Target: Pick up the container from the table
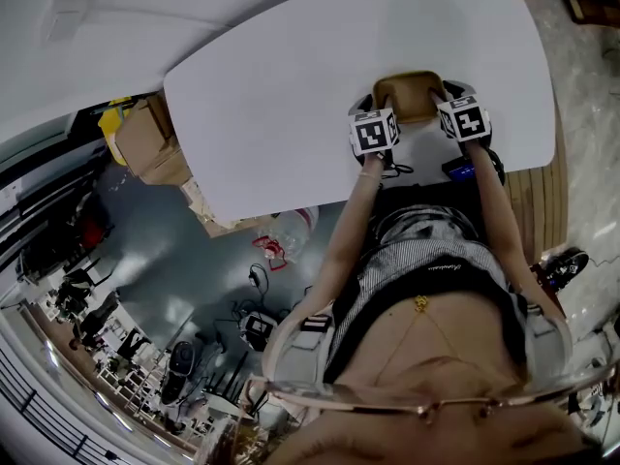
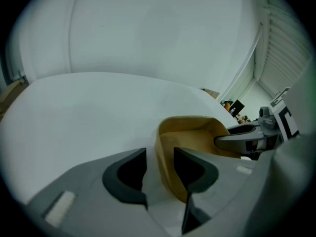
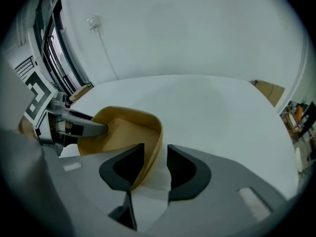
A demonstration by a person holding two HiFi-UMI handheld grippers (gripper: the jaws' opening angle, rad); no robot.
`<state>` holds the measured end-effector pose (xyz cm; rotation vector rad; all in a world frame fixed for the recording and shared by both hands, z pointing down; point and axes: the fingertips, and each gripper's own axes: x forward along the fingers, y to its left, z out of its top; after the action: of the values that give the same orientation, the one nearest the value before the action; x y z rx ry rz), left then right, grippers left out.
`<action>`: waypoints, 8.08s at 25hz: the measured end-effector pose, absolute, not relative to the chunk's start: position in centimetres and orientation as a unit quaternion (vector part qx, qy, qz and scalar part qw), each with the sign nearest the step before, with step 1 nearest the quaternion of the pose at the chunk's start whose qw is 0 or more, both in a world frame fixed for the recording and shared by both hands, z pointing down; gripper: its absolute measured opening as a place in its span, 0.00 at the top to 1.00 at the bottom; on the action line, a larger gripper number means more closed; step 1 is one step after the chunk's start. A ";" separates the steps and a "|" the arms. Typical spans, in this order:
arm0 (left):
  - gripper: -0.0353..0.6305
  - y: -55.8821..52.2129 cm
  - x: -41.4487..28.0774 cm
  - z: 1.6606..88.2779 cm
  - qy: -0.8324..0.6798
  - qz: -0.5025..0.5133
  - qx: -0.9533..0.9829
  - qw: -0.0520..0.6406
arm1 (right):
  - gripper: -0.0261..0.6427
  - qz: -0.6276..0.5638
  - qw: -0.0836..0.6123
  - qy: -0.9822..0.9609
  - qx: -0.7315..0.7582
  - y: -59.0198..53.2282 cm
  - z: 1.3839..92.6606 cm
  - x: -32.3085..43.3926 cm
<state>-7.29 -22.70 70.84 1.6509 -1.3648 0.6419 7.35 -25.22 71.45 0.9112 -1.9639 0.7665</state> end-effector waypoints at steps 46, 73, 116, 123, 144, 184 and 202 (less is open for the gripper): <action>0.91 -21.2 -7.2 67.4 -0.564 0.242 0.671 0.415 | 0.87 0.281 0.401 -0.778 0.395 -24.3 68.5 7.5; 0.91 -19.6 -7.0 62.1 -0.575 0.220 0.696 0.369 | 0.87 0.244 0.366 -0.800 0.408 -22.7 63.3 7.8; 0.91 -18.7 -5.2 52.3 -0.619 0.166 0.691 0.334 | 0.87 0.191 0.325 -0.846 0.377 -23.5 53.7 8.9; 0.91 -19.2 -5.0 50.5 -0.628 0.157 0.688 0.327 | 0.87 0.185 0.316 -0.853 0.372 -24.2 52.1 9.0; 0.91 -20.4 -6.5 46.3 -0.669 0.135 0.672 0.288 | 0.87 0.156 0.281 -0.882 0.345 -26.5 48.2 7.0; 0.90 -17.8 -6.8 45.1 -0.650 0.115 0.699 0.274 | 0.87 0.151 0.263 -0.879 0.369 -23.5 47.1 7.0; 0.90 -17.2 -6.3 45.1 -0.637 0.120 0.711 0.273 | 0.87 0.157 0.257 -0.872 0.386 -22.3 47.0 7.7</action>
<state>-6.29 -17.15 45.06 1.9138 -1.7128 0.3225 7.72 -22.31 46.98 1.0484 -2.3658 0.4271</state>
